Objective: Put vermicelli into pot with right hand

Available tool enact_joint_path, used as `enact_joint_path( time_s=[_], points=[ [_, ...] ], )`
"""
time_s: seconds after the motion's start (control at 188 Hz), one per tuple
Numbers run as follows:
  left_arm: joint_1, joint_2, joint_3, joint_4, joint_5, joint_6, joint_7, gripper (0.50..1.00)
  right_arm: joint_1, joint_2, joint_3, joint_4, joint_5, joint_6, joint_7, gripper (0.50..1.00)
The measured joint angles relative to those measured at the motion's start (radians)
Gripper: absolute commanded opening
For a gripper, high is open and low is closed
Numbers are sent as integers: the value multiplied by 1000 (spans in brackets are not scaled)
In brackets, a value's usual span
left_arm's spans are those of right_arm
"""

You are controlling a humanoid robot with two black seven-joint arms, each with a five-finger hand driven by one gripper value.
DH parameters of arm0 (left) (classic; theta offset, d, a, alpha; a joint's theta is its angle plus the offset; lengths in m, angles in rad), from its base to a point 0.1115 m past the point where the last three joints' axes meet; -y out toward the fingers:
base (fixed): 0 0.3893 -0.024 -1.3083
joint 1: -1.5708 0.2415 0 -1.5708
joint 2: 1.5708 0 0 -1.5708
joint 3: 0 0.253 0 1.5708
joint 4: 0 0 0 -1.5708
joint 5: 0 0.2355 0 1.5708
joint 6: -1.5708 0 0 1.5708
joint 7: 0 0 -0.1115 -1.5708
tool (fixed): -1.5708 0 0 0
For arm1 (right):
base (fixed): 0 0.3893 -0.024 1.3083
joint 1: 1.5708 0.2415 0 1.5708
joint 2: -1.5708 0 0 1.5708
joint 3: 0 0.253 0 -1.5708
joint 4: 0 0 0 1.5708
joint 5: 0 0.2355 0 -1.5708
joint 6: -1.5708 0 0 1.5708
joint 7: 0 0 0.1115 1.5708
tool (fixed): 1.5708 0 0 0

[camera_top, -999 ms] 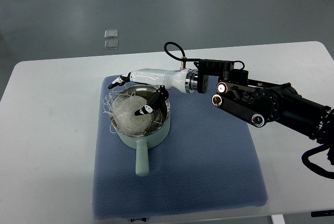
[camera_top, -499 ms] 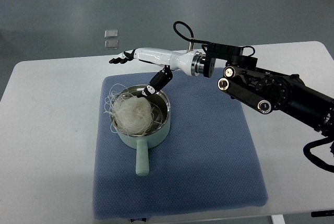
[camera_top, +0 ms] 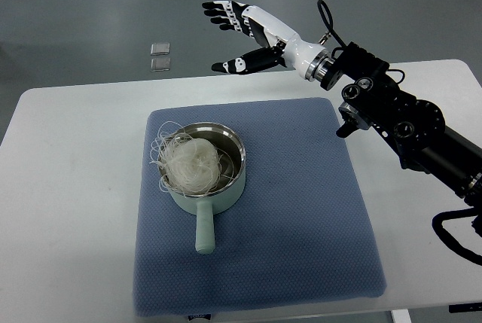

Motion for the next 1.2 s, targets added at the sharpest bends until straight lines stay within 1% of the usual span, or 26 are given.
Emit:
enact_joint_path(
  time_s=[0.128,0.356,0.558,0.792,0.919,1.073,1.201],
  points=[
    [0,0,0,0,0,0,0,1000,-32,-7,29,-42,121,-41,0,911],
    [0,0,0,0,0,0,0,1000,-47,-32,32,-126,390,-105,0,911],
    [0,0,0,0,0,0,0,1000,-53,-33,31,-222,571,-121,-1,911],
    [0,0,0,0,0,0,0,1000,-70,-32,31,-258,759,-141,-8,911],
    [0,0,0,0,0,0,0,1000,-80,-29,31,-274,798,-157,-3,911],
    [0,0,0,0,0,0,0,1000,-98,-28,28,-281,803,-182,2,923],
    [0,0,-1,0,0,0,0,1000,-109,-29,19,-281,801,-191,3,924]
  ],
)
